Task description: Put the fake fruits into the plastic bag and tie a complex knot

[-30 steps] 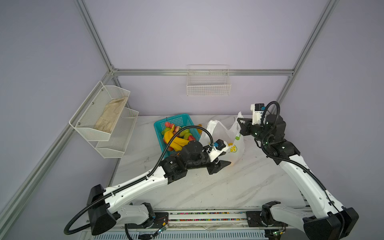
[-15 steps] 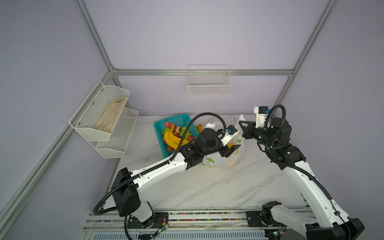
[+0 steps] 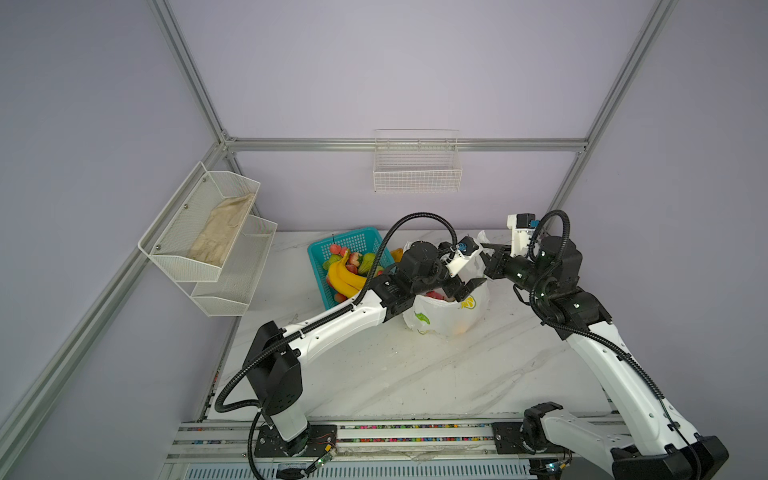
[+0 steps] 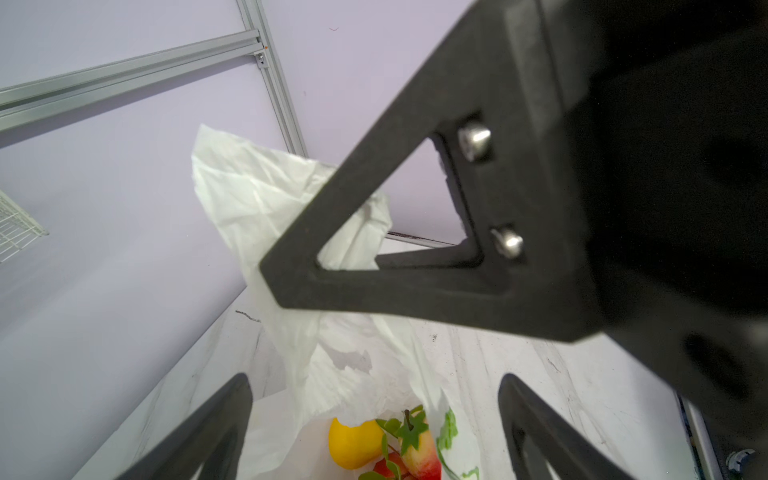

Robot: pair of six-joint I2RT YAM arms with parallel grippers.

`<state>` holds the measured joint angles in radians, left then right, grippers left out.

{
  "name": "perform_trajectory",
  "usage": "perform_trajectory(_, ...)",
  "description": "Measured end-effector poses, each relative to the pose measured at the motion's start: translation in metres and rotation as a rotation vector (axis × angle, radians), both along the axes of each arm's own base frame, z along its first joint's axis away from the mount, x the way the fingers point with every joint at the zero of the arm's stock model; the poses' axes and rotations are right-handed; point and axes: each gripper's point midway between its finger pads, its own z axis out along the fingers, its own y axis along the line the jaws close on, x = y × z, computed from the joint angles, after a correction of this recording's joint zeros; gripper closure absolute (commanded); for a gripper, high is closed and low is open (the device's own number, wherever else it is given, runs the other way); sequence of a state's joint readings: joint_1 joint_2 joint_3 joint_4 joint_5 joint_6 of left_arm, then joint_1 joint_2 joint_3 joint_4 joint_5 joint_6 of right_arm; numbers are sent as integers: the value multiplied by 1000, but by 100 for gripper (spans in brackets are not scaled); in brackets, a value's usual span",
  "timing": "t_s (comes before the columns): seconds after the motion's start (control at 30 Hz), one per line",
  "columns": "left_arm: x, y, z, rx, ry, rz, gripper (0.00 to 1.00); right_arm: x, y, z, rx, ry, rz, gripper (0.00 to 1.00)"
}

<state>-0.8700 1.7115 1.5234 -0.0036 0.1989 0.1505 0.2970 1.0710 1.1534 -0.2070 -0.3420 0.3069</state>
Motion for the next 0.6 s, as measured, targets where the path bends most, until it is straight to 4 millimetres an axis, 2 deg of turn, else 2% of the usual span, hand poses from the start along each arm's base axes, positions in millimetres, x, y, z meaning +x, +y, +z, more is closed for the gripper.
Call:
perform_trajectory(0.13,10,-7,-2,-8,0,-9,13,-1,1,0,4,2,6,94)
perform_trajectory(0.4,23,-10,-10,-34,33,-26,39,-1,1,0,5,3,9,94)
perform_trajectory(0.6,25,-9,-2,-79,48,-49,56,-1,2,0,5,3,9,89)
